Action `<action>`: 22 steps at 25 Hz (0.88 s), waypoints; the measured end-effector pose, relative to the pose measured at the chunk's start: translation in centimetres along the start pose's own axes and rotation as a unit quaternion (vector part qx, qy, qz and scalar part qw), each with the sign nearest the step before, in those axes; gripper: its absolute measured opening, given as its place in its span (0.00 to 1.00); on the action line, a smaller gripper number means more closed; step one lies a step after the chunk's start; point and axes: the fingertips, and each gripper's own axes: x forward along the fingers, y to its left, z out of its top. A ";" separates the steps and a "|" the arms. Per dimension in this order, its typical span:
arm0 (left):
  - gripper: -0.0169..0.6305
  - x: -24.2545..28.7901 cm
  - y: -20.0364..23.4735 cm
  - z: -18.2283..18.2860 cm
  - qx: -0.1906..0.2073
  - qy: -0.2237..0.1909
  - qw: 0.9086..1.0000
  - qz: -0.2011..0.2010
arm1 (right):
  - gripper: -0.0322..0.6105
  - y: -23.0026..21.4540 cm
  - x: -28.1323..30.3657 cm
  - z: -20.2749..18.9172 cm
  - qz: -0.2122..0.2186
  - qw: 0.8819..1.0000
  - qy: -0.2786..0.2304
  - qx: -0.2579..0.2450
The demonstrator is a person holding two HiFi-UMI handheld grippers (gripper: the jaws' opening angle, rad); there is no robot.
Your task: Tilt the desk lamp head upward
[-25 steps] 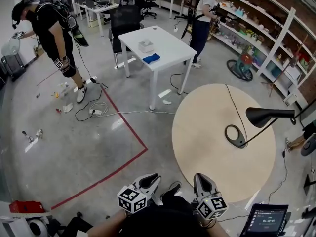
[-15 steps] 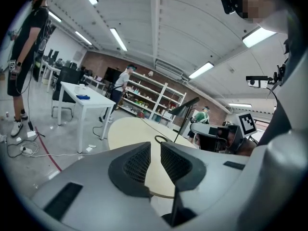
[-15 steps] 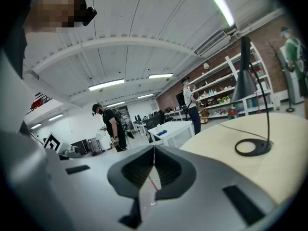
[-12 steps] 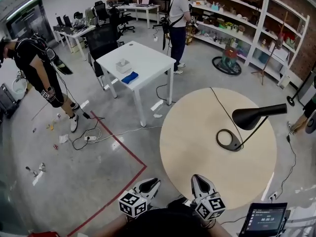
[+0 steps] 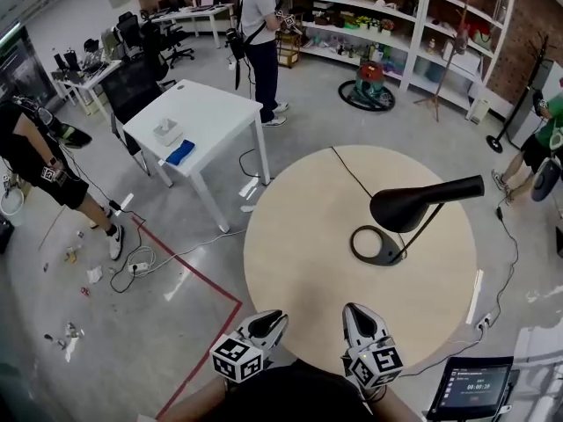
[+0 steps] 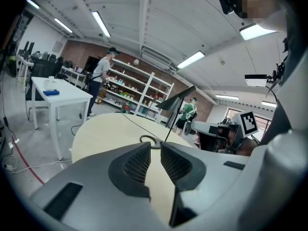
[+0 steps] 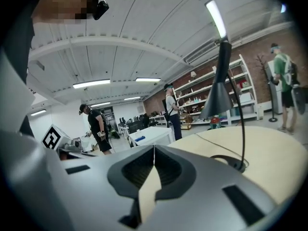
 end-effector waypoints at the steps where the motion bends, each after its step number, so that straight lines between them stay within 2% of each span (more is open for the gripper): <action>1: 0.13 0.9 -0.2 0.4 0.003 0.000 1.000 -0.005 | 0.06 -0.9 -0.1 0.6 -0.007 1.000 -0.006 -0.002; 7: 0.13 6.2 -2.8 3.3 0.027 0.002 0.998 -0.050 | 0.06 -6.5 -1.9 4.3 -0.057 0.997 -0.048 -0.022; 11: 0.13 9.4 -4.4 5.9 0.053 0.001 0.994 -0.092 | 0.06 -9.3 -3.5 7.7 -0.103 0.990 -0.084 -0.038; 18: 0.13 14.9 -6.1 9.9 0.086 0.000 0.982 -0.168 | 0.06 -13.5 -7.1 14.0 -0.205 0.965 -0.156 -0.050; 22: 0.13 17.6 -6.4 11.6 0.100 0.006 0.975 -0.200 | 0.06 -14.8 -8.6 16.9 -0.257 0.948 -0.173 -0.070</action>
